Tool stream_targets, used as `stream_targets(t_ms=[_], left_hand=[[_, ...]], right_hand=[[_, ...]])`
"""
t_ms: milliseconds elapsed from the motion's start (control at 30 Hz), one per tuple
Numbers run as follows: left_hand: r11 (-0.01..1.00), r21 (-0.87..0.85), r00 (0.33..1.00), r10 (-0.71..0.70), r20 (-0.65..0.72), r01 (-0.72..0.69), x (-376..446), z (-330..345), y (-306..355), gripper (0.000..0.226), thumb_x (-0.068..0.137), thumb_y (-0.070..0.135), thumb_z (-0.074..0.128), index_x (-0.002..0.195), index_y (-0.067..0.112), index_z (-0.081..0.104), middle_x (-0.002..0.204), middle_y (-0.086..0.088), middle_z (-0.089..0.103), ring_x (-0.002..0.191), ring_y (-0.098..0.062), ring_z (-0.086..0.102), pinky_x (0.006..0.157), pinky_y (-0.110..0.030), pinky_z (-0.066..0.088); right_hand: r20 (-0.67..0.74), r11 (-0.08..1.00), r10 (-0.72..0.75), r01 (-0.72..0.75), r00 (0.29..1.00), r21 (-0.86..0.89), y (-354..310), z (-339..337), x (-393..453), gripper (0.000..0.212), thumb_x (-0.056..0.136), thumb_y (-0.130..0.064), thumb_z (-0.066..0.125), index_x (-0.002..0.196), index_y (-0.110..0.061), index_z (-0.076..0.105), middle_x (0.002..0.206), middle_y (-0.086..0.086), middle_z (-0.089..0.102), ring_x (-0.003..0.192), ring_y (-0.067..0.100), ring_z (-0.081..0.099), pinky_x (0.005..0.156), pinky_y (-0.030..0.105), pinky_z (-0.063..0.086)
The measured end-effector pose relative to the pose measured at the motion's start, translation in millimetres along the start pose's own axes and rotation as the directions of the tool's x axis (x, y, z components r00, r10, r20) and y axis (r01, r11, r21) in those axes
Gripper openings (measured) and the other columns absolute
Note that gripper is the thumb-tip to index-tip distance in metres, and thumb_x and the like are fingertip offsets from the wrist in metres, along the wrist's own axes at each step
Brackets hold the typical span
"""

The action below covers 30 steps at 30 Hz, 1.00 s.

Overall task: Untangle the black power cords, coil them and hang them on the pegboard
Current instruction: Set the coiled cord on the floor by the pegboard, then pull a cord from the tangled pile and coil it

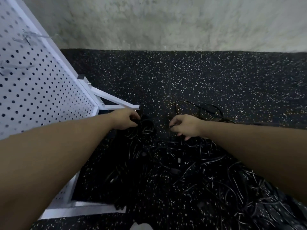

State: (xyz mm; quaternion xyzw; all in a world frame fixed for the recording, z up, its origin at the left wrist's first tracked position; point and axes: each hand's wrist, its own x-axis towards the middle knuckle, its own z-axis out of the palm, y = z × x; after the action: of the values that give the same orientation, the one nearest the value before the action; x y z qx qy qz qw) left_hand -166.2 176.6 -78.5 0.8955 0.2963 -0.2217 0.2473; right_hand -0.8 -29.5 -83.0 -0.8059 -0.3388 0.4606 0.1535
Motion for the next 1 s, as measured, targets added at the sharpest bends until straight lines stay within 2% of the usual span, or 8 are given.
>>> stream_targets(t_ms=[67,167,333,500,667,833,933,1000], left_hand=[[0.995,0.100,0.997,0.035,-0.062,-0.028,1,3,1,0.035,0.096,0.037,0.069,0.131,0.030,0.066,0.142,0.005,0.056,0.126,-0.020,0.055,0.102,-0.036,0.046],[0.967,0.247,0.980,0.110,-0.166,-0.067,-6,8,8,0.035,0.095,0.048,0.066,0.128,0.036,0.064,0.147,0.009,0.047,0.140,-0.019,0.040,0.115,-0.058,0.027],[0.900,0.307,0.927,0.358,-0.113,-0.310,-33,24,49,0.025,0.095,0.041,0.065,0.116,0.031,0.071,0.121,0.011,0.064,0.118,-0.013,0.057,0.111,-0.043,0.038],[0.921,0.227,0.949,0.310,0.059,-0.316,-49,46,92,0.031,0.095,0.033,0.066,0.125,0.026,0.068,0.125,0.005,0.067,0.113,-0.018,0.062,0.097,-0.037,0.051],[0.920,0.183,0.934,0.319,0.159,-0.345,-43,61,120,0.052,0.097,0.034,0.065,0.147,0.029,0.050,0.140,0.005,0.060,0.125,-0.019,0.058,0.103,-0.038,0.050],[0.923,0.135,0.923,0.331,0.194,-0.360,-31,68,137,0.060,0.096,0.030,0.065,0.152,0.029,0.043,0.140,0.003,0.059,0.124,-0.020,0.058,0.103,-0.036,0.048],[0.910,0.142,0.908,0.352,0.225,-0.388,-31,70,142,0.066,0.096,0.029,0.066,0.155,0.026,0.037,0.149,0.004,0.050,0.127,-0.019,0.055,0.105,-0.033,0.045],[0.894,0.153,0.897,0.384,0.218,-0.420,-35,70,144,0.065,0.096,0.027,0.067,0.154,0.024,0.039,0.151,0.006,0.041,0.125,-0.019,0.055,0.103,-0.033,0.046]], right_hand=[[0.006,0.999,-0.041,0.041,0.999,-0.030,1,2,-1,0.011,0.100,-0.025,0.058,0.111,-0.026,0.062,0.122,0.011,0.066,0.101,0.024,0.068,0.061,0.024,0.056],[0.024,0.988,-0.106,0.108,0.994,-0.114,2,3,-11,0.015,0.099,-0.026,0.061,0.112,-0.026,0.067,0.119,0.001,0.068,0.103,0.019,0.064,0.086,0.028,0.054],[0.054,0.929,-0.170,0.178,0.984,-0.324,4,4,-38,0.032,0.095,-0.029,0.064,0.127,-0.031,0.063,0.128,-0.004,0.061,0.121,0.019,0.054,0.100,0.031,0.046],[0.112,0.726,-0.115,0.160,0.987,-0.669,31,5,-67,0.062,0.090,-0.042,0.066,0.146,-0.039,0.040,0.152,-0.004,0.039,0.141,0.025,0.032,0.110,0.048,0.038],[0.062,0.648,-0.193,0.175,0.979,-0.742,50,-5,-74,0.040,0.099,-0.024,0.053,0.137,-0.038,0.052,0.125,-0.002,0.060,0.132,0.019,0.040,0.099,0.039,0.038],[0.105,0.526,-0.123,0.155,0.987,-0.836,57,-3,-73,0.057,0.090,-0.046,0.065,0.140,-0.028,0.043,0.129,-0.003,0.057,0.134,0.021,0.035,0.117,0.061,0.020],[0.129,0.375,-0.175,0.187,0.976,-0.908,62,0,-75,0.034,0.098,-0.039,0.057,0.131,-0.030,0.059,0.133,-0.001,0.051,0.133,0.025,0.035,0.114,0.062,0.023],[0.136,0.471,-0.238,0.237,0.962,-0.850,64,-1,-78,0.027,0.099,-0.038,0.053,0.124,-0.033,0.062,0.131,-0.001,0.048,0.130,0.023,0.037,0.111,0.053,0.028]])
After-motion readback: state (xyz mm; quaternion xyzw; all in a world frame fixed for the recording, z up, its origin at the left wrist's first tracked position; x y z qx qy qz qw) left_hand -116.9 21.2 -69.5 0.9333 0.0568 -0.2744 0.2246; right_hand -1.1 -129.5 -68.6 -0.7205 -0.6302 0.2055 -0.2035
